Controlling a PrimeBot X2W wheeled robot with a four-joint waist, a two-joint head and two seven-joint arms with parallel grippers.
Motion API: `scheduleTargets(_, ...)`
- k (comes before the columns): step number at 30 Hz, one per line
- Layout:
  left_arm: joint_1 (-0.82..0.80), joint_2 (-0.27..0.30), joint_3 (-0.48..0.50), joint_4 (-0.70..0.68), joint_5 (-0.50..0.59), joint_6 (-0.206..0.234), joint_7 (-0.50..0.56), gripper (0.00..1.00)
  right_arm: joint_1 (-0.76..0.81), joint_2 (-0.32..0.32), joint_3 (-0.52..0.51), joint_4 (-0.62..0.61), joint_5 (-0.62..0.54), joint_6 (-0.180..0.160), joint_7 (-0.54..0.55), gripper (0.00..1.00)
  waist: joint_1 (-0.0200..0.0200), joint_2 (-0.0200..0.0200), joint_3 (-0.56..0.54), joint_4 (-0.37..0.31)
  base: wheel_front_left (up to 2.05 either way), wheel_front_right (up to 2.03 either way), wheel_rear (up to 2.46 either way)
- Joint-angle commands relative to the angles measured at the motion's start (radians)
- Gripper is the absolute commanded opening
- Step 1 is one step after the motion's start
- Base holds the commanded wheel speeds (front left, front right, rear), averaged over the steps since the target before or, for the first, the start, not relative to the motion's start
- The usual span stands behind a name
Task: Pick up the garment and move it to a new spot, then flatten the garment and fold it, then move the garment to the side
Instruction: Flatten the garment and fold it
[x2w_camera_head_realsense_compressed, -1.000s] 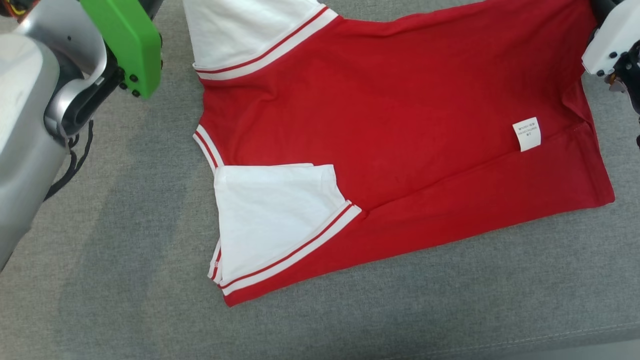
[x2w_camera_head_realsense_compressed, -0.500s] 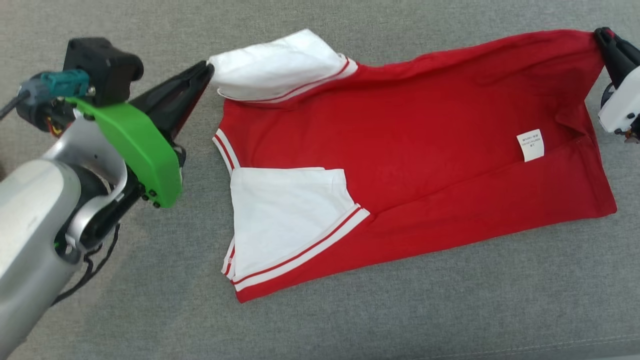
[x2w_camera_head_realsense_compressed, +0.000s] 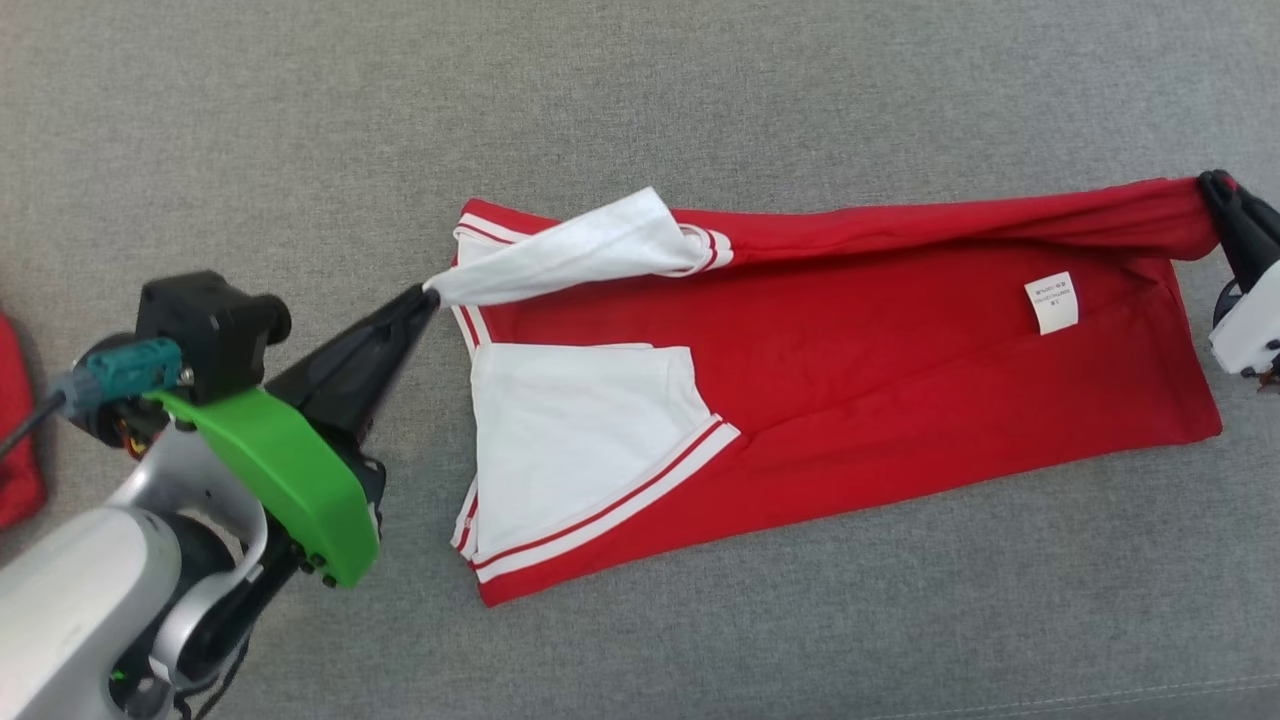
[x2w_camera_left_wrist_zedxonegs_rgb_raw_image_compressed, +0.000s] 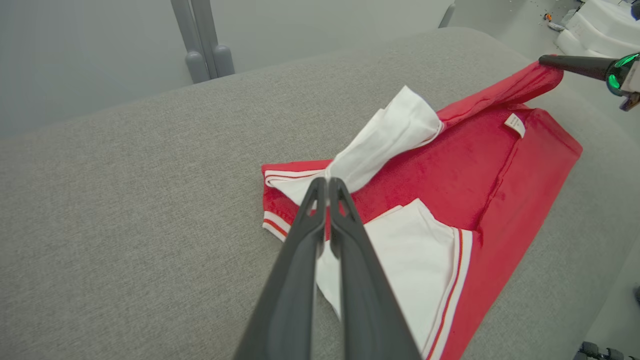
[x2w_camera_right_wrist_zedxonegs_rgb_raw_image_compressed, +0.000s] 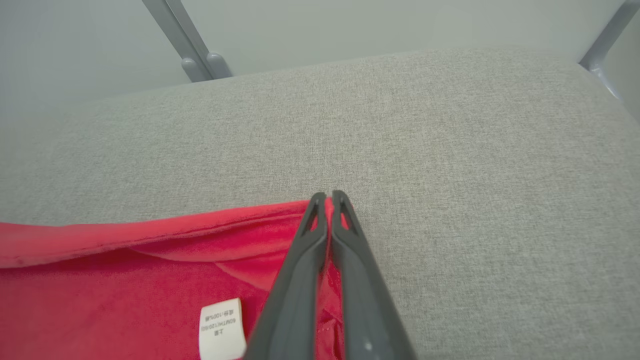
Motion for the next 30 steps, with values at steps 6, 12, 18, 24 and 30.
scheduleTargets(6,0.132,-0.003,-0.021,-0.042,-0.014,0.046,-0.062,0.0,0.085,0.004,0.02,-0.021,-0.028,-0.002,-0.057,0.0,0.0,-0.0001,-0.014,-0.002,0.0,0.0,0.0)
scheduleTargets(12,0.212,-0.015,-0.041,-0.031,-0.032,0.06,-0.105,0.0,0.12,-0.002,0.042,0.001,-0.035,-0.002,-0.116,0.04,0.0,-0.0001,-0.019,0.001,0.0,0.0,0.0)
scheduleTargets(18,0.246,-0.041,-0.065,0.01,-0.032,0.05,-0.125,0.2,0.129,0.007,0.049,0.055,-0.004,-0.002,-0.131,1.0,0.0,-0.0001,-0.022,0.007,0.0,0.0,0.0)
scheduleTargets(24,0.27,-0.075,-0.072,0.048,-0.017,0.072,-0.163,1.0,0.15,0.021,0.021,0.069,0.029,-0.002,-0.183,1.0,0.0,-0.0001,-0.041,0.006,0.0,0.0,0.0)
scheduleTargets(30,0.327,-0.145,-0.066,0.095,0.038,0.138,-0.303,1.0,0.254,0.039,-0.01,0.029,0.064,-0.002,-0.253,1.0,0.0,-0.0001,-0.076,0.007,0.0,0.0,0.0)
